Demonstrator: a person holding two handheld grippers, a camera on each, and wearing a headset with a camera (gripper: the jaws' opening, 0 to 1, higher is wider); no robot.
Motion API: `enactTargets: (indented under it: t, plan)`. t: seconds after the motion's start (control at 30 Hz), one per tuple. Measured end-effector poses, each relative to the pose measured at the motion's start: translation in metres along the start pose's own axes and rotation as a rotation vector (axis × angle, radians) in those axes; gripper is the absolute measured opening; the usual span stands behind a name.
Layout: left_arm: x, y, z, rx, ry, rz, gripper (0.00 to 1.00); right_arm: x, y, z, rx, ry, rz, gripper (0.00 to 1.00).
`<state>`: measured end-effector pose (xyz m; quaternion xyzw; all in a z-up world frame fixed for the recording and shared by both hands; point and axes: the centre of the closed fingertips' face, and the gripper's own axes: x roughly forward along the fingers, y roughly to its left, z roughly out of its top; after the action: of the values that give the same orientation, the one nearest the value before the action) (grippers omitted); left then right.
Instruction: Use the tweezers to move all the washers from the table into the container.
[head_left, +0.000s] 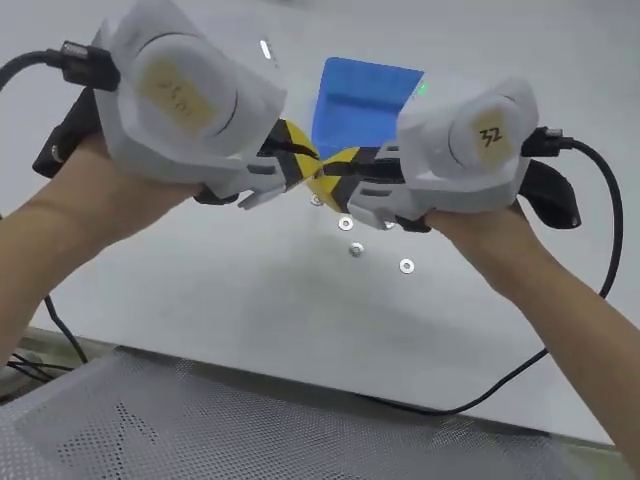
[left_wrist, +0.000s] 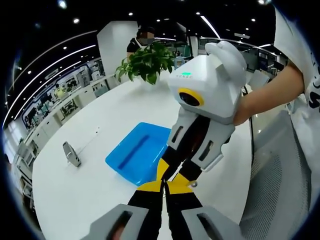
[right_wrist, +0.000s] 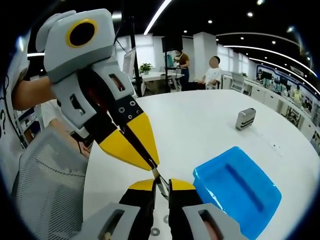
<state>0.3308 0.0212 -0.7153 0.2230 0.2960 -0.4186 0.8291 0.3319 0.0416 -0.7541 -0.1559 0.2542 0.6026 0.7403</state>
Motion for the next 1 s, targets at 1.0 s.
enactTargets:
  t: [1.0]
  plan:
    - [-0.017, -0.014, 0.024, 0.020, -0.061, 0.046, 0.00, -0.027, 0.011, 0.011, -0.080, 0.005, -0.040, 0.03]
